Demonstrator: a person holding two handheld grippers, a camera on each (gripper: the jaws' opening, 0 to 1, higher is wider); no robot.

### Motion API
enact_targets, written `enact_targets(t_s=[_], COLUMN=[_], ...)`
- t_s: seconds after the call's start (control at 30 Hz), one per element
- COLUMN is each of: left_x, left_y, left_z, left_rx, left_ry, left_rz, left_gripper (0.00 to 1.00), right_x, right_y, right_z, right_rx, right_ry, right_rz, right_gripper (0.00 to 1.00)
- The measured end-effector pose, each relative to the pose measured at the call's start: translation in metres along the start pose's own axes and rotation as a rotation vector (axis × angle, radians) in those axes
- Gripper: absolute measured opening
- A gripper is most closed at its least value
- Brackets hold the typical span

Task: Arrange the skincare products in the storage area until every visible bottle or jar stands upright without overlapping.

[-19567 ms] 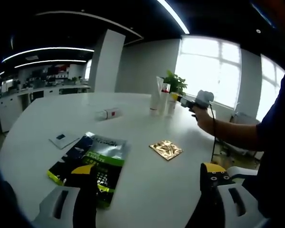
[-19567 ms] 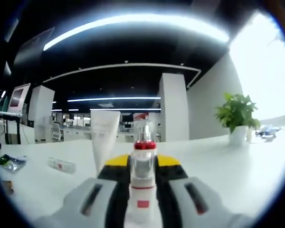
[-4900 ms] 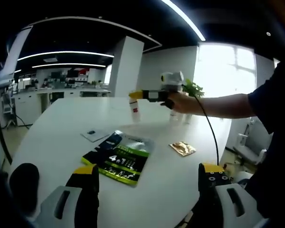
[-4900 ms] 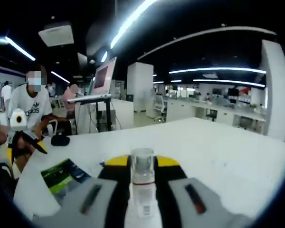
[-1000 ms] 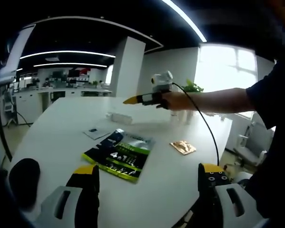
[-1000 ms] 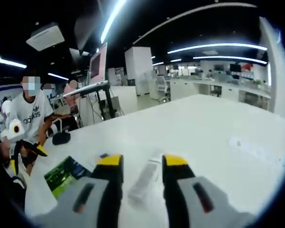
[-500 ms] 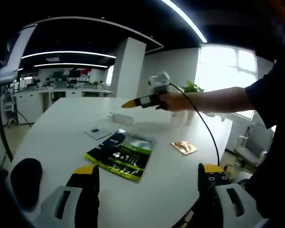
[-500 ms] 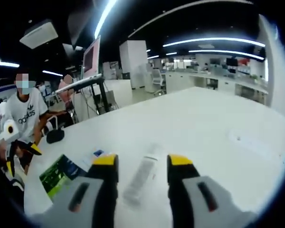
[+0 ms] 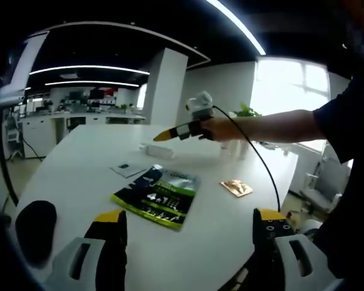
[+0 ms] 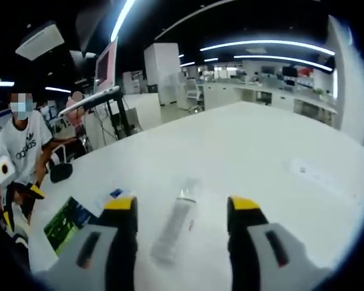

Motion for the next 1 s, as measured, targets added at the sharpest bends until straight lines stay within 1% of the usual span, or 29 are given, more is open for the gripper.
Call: enact_targets(t_s=[0.07,0.17,0.3,0.6,0.77,1.0], left_x=[0.000,0.000,0.001,0.003,0.004,0.005], left_y=[0.000,0.000,0.001,0.003,0.003,0.003], left_z=[0.000,0.001,0.001,0.005,0.006,0.007], left_rx=[0.000,0.000,-0.002,-0.003,-0.004,-0.006], left_ry=[0.000,-0.001,-0.003,-0.014,-0.015,-0.017], left_rz=[0.001,0.001,0.002,0.010,0.011,0.013], left_gripper=[0.87,0.87,0.87,0.87,0.87,0.87], right_x=[0.003,-0.002,-0.003,0.002,-0.001,0.004], right_y=[0.000,0.000,0.001,-0.005,-0.005,-0.003], right_z=[-0.002,-0.005,-0.010,-0.024,-0.030,-0.039], right_rx=[0.005,0.026,0.045,0.076,0.107,0.137], right_ry=[0.005,0.014,0.027,0.043,0.052,0.067], right_rz=[0.007,-0.001,0.001,-0.016,-0.010,0.001], right_gripper=[0.64,0.65,0.65,0.62,0.59,0.54])
Point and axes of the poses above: the point that each gripper's makers call its tool centre point, and the gripper's own axes: z roughly backward along the fingers, x roughly to its left, y roughly out of its underside, the point moved 8 cm from there along z, roughly backward along the fingers, and after that the axes turned 6 degrees about -x, right-handed, at the moved point
